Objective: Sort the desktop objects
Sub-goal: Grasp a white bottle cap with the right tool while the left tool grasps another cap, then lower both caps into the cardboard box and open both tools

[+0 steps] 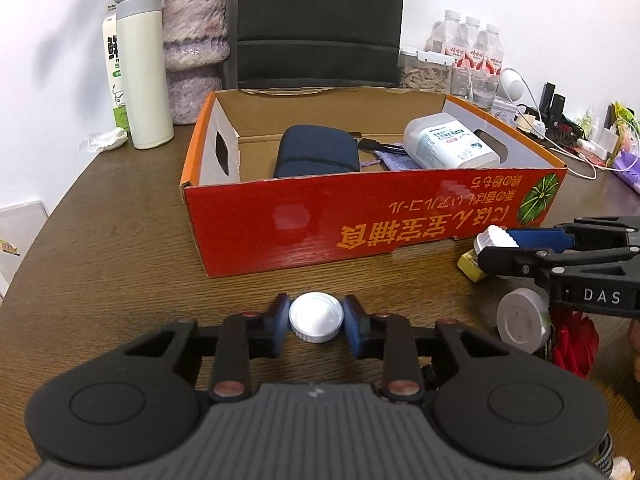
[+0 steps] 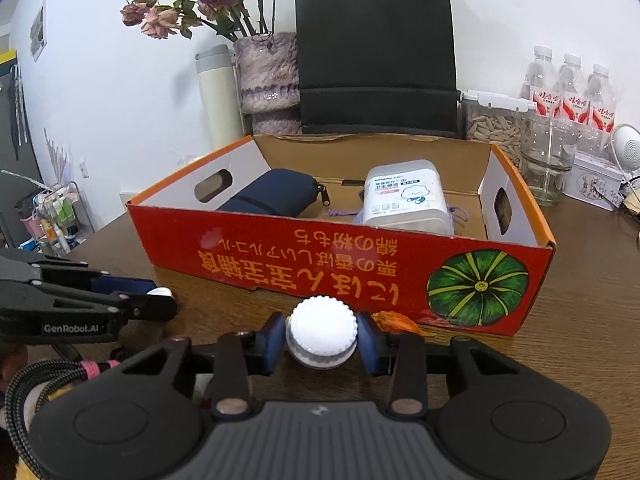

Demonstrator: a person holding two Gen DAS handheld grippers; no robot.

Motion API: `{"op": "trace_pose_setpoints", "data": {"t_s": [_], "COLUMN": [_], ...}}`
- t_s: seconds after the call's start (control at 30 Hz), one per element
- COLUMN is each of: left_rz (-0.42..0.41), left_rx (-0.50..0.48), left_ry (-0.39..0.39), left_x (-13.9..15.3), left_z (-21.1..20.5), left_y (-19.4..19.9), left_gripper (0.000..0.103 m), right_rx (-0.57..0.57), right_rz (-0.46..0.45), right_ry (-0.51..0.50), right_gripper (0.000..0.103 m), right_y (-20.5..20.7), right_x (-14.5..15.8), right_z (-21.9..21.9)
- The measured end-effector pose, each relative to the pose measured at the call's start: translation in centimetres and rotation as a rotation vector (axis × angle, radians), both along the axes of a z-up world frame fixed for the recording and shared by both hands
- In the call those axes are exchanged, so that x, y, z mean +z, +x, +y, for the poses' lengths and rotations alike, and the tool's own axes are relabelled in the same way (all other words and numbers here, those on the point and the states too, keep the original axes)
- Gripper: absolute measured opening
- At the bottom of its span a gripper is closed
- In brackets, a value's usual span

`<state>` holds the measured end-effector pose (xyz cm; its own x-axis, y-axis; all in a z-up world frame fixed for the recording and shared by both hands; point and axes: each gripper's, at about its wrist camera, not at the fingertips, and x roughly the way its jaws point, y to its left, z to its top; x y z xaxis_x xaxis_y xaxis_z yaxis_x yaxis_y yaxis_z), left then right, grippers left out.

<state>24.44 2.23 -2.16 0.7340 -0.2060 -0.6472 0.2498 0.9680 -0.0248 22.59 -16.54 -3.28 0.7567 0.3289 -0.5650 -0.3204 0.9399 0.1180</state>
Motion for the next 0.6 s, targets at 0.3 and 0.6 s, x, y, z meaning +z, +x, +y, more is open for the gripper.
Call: {"op": "trace_pose_setpoints", "data": {"t_s": [0.3,0.6], "left_rz": [-0.053,-0.2], "left_rx": [0.023,0.032], "left_ry": [-0.005,-0.005], "left_x": [0.9,4.5], "left_z": [0.2,-0.5], "left_y": [-0.9,-2.4], "left_gripper": [0.029,0.029], "right_rx": [-0.003,-0.028], "right_rz": [-0.047,-0.167], "right_ry": [0.001,0.011], "right_gripper": [0.038,0.038], "right_y": [-1.0,-2.3], "right_x": [0.9,4.0], "right_z": [-0.3,-0.7]}}
